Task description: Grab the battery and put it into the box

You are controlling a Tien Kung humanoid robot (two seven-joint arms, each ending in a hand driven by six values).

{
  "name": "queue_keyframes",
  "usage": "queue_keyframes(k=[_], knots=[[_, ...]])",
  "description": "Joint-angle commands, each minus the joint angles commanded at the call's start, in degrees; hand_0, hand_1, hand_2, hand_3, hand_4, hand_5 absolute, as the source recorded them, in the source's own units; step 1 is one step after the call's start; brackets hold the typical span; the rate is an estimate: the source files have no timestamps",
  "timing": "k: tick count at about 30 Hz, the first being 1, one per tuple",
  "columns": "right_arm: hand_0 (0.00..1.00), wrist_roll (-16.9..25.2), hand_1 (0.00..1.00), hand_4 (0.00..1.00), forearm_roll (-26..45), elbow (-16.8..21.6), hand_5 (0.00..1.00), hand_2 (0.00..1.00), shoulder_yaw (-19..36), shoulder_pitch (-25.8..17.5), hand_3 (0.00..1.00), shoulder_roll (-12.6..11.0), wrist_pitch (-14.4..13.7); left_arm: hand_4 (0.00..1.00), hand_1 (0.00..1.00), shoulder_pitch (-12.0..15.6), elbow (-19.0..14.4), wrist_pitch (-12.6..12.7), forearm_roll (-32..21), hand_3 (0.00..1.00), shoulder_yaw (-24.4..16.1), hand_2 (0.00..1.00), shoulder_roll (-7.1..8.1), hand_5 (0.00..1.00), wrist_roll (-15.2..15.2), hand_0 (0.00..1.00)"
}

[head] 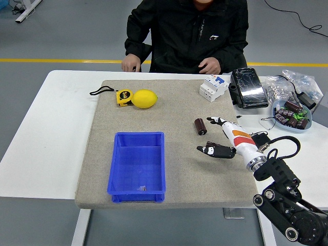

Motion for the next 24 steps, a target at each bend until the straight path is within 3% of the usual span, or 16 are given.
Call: queue_keyframes(k=[3,4,9,10,21,22,24], knots=[[0.702,-0.7,0.643,0.998,-0.9,-0.1,0.418,0.645,-0.5,0.1,0.744,0.1,0.3,0.632,0.685,0.0,0.0,0.0,-0.1,0.584,0.1,0.666,0.03,0.544,0.0,0.721],[0.555,-0.8,0.581,0.998,-1.2,-0.2,0.414,0.584,-0.6,0.1,0.71,0.1,0.4,0.631,0.684,0.0,0.0,0.0,-0.2,0.584,0.1,0.664,0.03,0.543,0.0,0.72],[0.555,-2.3,0.581,0.998,-1.5,-1.2,0.414,0.584,-3.0,0.6,0.71,0.3,0.0,0.631,0.684,-0.2,0.0,0.0,-0.6,0.584,0.5,0.664,0.08,0.543,-0.1,0.72],[0.514,-2.4,0.559,0.998,-1.7,-1.5,0.399,0.567,-3.4,0.8,0.701,0.4,-0.2,0.632,0.684,-0.2,0.0,0.0,-0.7,0.584,0.6,0.666,0.09,0.543,-0.1,0.722],[0.473,-4.2,0.523,0.998,-3.5,-6.2,0.394,0.542,-4.5,2.0,0.682,1.2,-4.3,0.632,0.686,-0.2,-0.2,0.2,-1.0,0.585,0.9,0.666,0.01,0.544,0.0,0.72],[0.417,-4.2,0.482,0.998,-3.6,-6.5,0.361,0.485,-4.6,2.0,0.597,1.3,-4.5,0.632,0.686,-0.2,-0.2,0.2,-0.9,0.585,0.9,0.667,0.02,0.544,0.0,0.72],[0.417,-4.2,0.482,0.998,-3.5,-7.2,0.361,0.485,-4.9,2.0,0.597,1.4,-4.8,0.632,0.686,-0.1,-0.2,0.1,-0.8,0.585,0.8,0.667,0.02,0.544,0.1,0.72]])
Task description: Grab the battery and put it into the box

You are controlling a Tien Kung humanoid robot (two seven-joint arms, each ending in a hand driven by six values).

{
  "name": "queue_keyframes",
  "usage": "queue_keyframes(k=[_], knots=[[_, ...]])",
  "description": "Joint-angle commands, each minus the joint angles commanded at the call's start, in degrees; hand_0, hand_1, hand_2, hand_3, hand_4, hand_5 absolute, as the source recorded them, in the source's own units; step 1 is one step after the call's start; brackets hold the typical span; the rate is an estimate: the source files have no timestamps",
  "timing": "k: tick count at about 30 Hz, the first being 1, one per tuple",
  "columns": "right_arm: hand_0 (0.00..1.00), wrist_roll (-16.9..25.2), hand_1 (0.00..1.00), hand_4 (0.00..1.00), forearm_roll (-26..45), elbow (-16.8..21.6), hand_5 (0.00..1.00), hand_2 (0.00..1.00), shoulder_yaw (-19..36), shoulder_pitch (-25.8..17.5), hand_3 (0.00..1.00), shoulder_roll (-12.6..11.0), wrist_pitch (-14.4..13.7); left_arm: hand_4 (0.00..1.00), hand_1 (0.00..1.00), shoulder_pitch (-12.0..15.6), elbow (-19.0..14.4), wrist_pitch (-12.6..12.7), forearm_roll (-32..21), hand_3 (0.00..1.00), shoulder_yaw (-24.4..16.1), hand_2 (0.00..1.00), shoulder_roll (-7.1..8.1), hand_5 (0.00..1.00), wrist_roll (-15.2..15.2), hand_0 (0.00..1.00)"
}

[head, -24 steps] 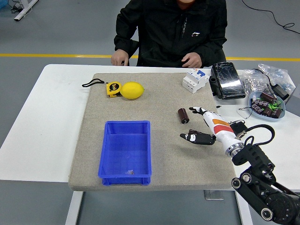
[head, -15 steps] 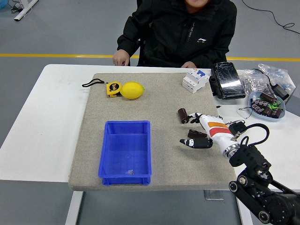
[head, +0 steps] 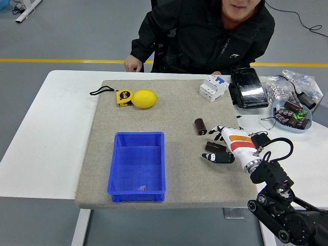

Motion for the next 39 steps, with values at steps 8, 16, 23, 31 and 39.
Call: queue_keyframes(k=[8,16,23,31,39], knots=[[0.381,-0.1,0.439,0.998,-0.2,-1.8,0.326,0.444,-1.5,0.4,0.53,0.5,-2.4,0.632,0.688,0.3,-0.1,-0.1,1.0,0.585,-0.5,0.668,-0.06,0.545,0.3,0.72],[0.257,-0.3,0.319,0.853,-0.5,-3.3,0.25,0.377,-2.3,1.4,0.434,0.5,-4.4,0.633,0.689,0.0,0.0,-0.1,0.7,0.586,-0.2,0.668,-0.11,0.546,0.1,0.721],[0.238,-0.2,0.312,0.843,-0.2,-4.5,0.256,0.373,-2.7,1.7,0.432,0.5,-4.5,0.633,0.69,-0.2,0.0,0.0,0.2,0.585,0.1,0.668,-0.28,0.545,0.0,0.72],[0.219,0.4,0.306,0.822,0.4,-5.2,0.252,0.373,-3.0,1.6,0.432,0.5,-5.0,0.633,0.689,-0.1,0.0,-0.1,0.3,0.585,-0.1,0.668,-0.38,0.544,0.0,0.72],[0.203,1.0,0.299,0.814,1.0,-4.9,0.252,0.369,-2.9,1.6,0.429,0.5,-5.8,0.633,0.69,-0.1,0.1,-0.1,0.2,0.585,0.1,0.668,-0.38,0.546,-0.1,0.72]])
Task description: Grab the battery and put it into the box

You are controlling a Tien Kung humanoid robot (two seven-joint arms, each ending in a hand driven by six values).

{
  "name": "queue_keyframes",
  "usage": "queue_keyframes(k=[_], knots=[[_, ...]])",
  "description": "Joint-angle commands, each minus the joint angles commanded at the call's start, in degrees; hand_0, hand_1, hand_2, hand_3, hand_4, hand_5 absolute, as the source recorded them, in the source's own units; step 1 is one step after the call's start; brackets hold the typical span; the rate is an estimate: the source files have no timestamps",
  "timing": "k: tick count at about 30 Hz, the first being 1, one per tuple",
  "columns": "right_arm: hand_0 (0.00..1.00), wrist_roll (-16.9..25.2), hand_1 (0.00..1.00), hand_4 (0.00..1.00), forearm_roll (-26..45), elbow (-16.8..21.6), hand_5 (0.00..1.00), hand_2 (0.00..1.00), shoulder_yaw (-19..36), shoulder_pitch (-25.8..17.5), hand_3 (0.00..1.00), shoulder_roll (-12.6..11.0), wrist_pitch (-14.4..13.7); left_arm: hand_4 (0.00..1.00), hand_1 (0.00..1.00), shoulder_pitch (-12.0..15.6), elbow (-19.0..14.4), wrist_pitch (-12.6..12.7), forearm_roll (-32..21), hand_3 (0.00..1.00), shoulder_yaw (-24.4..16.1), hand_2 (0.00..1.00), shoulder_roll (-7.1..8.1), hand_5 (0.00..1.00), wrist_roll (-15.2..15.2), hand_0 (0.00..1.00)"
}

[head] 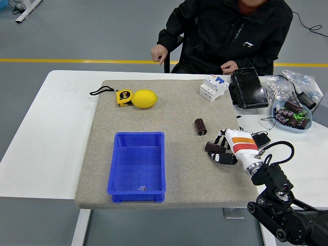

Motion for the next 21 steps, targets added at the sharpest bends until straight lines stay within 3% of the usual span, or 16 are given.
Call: queue_keyframes(k=[14,21], knots=[[0.174,0.1,0.29,0.824,0.0,2.0,0.208,0.366,0.5,0.0,0.431,-0.4,-0.3,0.632,0.689,0.2,0.0,-0.1,0.1,0.585,-0.2,0.669,0.05,0.546,0.0,0.72],[0.173,-1.3,0.291,0.813,-1.4,6.7,0.207,0.366,0.3,0.8,0.431,-0.6,0.7,0.632,0.688,0.2,0.0,-0.1,0.3,0.586,-0.5,0.668,0.26,0.546,0.1,0.721]])
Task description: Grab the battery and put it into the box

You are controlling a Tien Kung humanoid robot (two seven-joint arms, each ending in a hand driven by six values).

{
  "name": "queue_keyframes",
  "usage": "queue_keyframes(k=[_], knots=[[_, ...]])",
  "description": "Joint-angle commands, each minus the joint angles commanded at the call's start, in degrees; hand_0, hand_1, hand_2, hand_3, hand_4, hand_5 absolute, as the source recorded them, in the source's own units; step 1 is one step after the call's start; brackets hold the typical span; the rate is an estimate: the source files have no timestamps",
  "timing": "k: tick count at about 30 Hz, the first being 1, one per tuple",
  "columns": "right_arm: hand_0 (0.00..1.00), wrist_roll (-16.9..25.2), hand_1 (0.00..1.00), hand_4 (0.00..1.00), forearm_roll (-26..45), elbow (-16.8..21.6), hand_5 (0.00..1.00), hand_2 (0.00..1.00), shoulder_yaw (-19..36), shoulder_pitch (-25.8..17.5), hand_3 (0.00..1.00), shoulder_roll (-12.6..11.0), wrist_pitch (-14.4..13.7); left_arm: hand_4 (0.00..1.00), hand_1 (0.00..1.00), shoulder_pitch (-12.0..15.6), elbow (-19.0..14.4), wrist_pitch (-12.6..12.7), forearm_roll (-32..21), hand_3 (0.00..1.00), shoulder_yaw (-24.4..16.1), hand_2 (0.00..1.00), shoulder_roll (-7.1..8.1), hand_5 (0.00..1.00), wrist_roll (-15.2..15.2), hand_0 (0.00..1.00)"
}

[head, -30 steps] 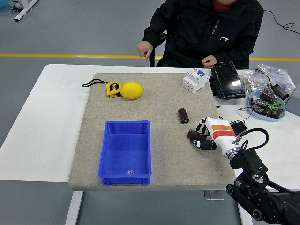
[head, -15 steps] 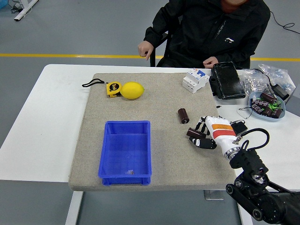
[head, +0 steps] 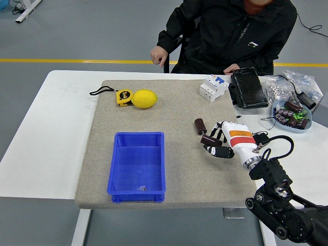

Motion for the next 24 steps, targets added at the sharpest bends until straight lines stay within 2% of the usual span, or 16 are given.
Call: queue_keyframes(k=[9,14,20,22,23,24], knots=[[0.17,-1.6,0.292,0.804,-1.0,8.1,0.204,0.366,-4.7,3.5,0.434,0.9,1.2,0.632,0.686,0.3,0.0,0.0,0.7,0.586,-0.5,0.667,0.21,0.546,0.2,0.721],[0.165,-2.1,0.292,0.819,1.1,13.1,0.193,0.37,-10.8,6.4,0.439,2.9,2.2,0.632,0.686,0.7,-0.1,-0.1,1.0,0.586,-0.6,0.667,0.34,0.546,0.5,0.721],[0.168,-1.7,0.302,0.801,5.6,14.8,0.197,0.384,-17.6,9.7,0.452,5.8,3.8,0.632,0.685,1.1,-0.3,-0.3,1.9,0.585,-1.0,0.668,0.51,0.546,0.8,0.721],[0.168,-0.6,0.302,0.801,6.9,14.4,0.197,0.384,-19.3,10.7,0.452,6.3,5.5,0.632,0.685,1.0,-0.3,-0.3,2.3,0.585,-1.1,0.668,0.56,0.546,0.9,0.721],[0.283,-0.3,0.388,0.776,7.4,14.0,0.215,0.443,-19.7,11.1,0.507,6.3,6.3,0.631,0.686,1.0,-0.3,-0.3,2.3,0.585,-1.1,0.669,0.59,0.545,0.9,0.721],[0.283,-0.1,0.388,0.776,7.6,13.7,0.215,0.443,-19.9,11.3,0.507,6.3,6.7,0.631,0.686,1.0,-0.3,-0.3,2.2,0.585,-1.0,0.669,0.62,0.545,0.9,0.721]])
